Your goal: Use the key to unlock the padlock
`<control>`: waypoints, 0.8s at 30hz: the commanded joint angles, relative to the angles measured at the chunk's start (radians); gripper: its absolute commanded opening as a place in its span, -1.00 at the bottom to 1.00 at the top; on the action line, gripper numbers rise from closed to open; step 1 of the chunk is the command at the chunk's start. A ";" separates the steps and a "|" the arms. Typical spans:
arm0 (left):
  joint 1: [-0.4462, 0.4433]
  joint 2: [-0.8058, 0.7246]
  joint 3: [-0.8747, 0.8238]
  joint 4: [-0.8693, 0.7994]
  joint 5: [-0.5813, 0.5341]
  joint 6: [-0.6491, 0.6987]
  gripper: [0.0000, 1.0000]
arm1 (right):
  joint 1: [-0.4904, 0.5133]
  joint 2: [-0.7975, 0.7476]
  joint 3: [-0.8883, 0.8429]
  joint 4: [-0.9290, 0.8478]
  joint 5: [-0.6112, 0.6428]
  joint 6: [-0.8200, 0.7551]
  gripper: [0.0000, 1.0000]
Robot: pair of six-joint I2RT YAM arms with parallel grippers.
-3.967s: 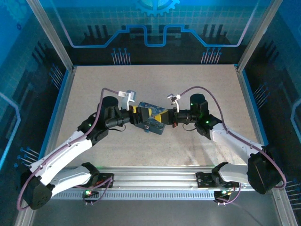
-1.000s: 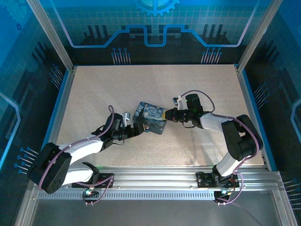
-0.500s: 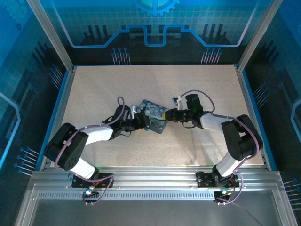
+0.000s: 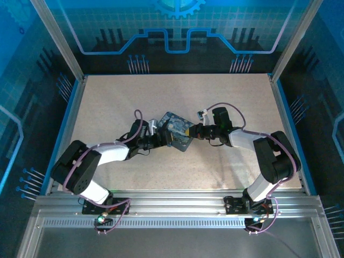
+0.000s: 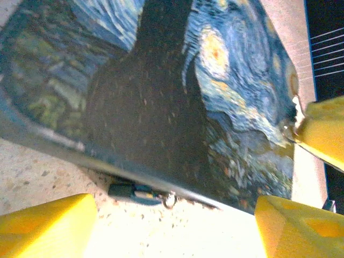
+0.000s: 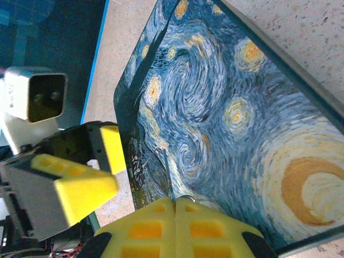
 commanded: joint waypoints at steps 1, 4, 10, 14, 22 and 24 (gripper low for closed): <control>0.004 -0.095 -0.043 -0.012 -0.035 0.081 0.61 | -0.012 -0.001 0.010 -0.094 0.047 -0.024 -1.00; 0.004 -0.156 -0.070 -0.036 -0.030 0.141 0.62 | -0.011 0.005 0.015 -0.090 0.046 -0.024 -1.00; 0.004 -0.233 -0.113 -0.072 -0.004 0.255 0.58 | -0.010 0.008 0.012 -0.078 0.046 -0.015 -1.00; 0.004 -0.225 -0.118 -0.065 0.025 0.289 0.54 | -0.011 0.008 0.015 -0.080 0.049 -0.014 -1.00; 0.004 -0.119 -0.130 0.045 0.047 0.267 0.43 | -0.010 0.009 0.018 -0.087 0.056 -0.015 -1.00; 0.003 -0.089 -0.129 0.076 0.057 0.254 0.41 | -0.011 0.012 0.025 -0.096 0.058 -0.017 -1.00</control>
